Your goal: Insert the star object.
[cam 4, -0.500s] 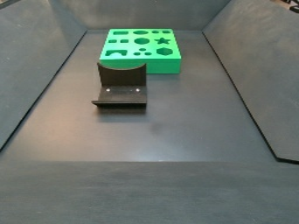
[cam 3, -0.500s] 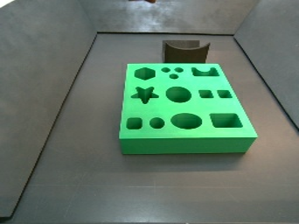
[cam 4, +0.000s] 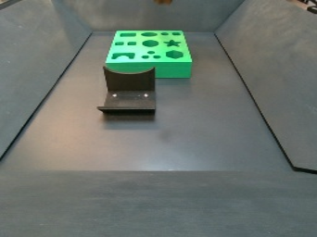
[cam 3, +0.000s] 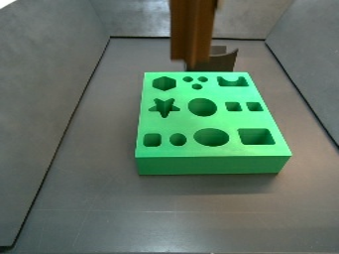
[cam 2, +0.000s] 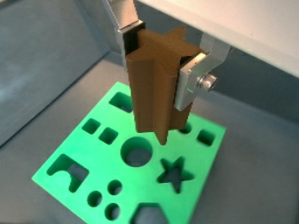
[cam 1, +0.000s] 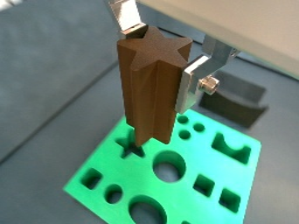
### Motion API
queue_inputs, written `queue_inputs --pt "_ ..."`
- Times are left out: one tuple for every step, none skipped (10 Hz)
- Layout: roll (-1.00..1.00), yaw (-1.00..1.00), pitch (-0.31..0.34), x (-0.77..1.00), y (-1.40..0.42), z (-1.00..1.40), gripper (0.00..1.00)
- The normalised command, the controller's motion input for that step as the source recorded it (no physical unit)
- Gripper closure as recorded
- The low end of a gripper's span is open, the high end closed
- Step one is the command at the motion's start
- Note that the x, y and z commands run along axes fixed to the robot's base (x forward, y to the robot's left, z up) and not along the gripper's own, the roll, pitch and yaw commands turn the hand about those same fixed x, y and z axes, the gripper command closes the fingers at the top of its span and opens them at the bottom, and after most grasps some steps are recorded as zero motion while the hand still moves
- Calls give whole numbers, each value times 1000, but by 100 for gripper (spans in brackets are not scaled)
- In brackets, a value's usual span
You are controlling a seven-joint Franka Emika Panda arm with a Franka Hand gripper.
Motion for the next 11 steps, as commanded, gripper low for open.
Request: queue_inputs --pt "0 -420 -69 -231 420 -949 100" --pt "0 -206 -130 -303 163 -837 100" --pt "6 -146 -193 -529 137 -869 100" --pt "6 0 -227 -611 0 -760 100" --pt "-4 11 -190 -300 0 -494 100" --pt "36 200 -97 -29 -186 -300 100" --pt "57 203 0 194 -203 -234 100" --pt "161 171 106 429 -40 -223 100" --pt "290 100 194 429 0 -200 100" --pt "324 51 159 194 0 -243 100" --pt "359 177 44 0 0 -311 100"
